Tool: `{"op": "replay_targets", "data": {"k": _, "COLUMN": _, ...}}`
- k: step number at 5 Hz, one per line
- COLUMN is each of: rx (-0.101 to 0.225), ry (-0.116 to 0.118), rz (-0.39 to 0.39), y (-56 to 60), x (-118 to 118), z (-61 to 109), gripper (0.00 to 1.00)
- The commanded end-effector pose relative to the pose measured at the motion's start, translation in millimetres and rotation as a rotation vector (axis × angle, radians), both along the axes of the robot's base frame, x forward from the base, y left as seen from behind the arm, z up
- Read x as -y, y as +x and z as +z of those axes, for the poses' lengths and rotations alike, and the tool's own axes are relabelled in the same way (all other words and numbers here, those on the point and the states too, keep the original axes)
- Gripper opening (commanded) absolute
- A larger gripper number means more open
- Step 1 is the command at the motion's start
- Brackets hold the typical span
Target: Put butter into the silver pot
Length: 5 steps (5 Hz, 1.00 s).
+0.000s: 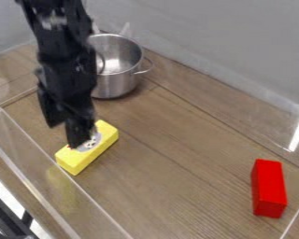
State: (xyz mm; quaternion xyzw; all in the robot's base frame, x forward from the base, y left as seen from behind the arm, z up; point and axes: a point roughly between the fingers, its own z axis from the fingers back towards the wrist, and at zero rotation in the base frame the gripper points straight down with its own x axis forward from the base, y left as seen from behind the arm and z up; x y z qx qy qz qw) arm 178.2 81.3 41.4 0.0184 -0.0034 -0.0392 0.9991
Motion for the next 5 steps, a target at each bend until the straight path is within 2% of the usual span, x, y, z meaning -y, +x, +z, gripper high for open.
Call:
{"op": "replay_targets", "data": {"k": 1, "rx": 0.034, "ry": 0.014, "rz": -0.087, "y": 3.0, "x": 6, "z": -8.8, "gripper": 1.0}}
{"op": "replay_targets", "data": {"k": 2, "rx": 0.053, "ry": 0.01, "rz": -0.159, "y": 5.6, "x": 6, "z": -12.7, "gripper": 1.0}}
{"op": "replay_targets", "data": {"k": 5, "rx": 0.084, "ry": 0.005, "rz": -0.145, "y": -1.5, "x": 2, "z": -26.9, "gripper": 1.0}}
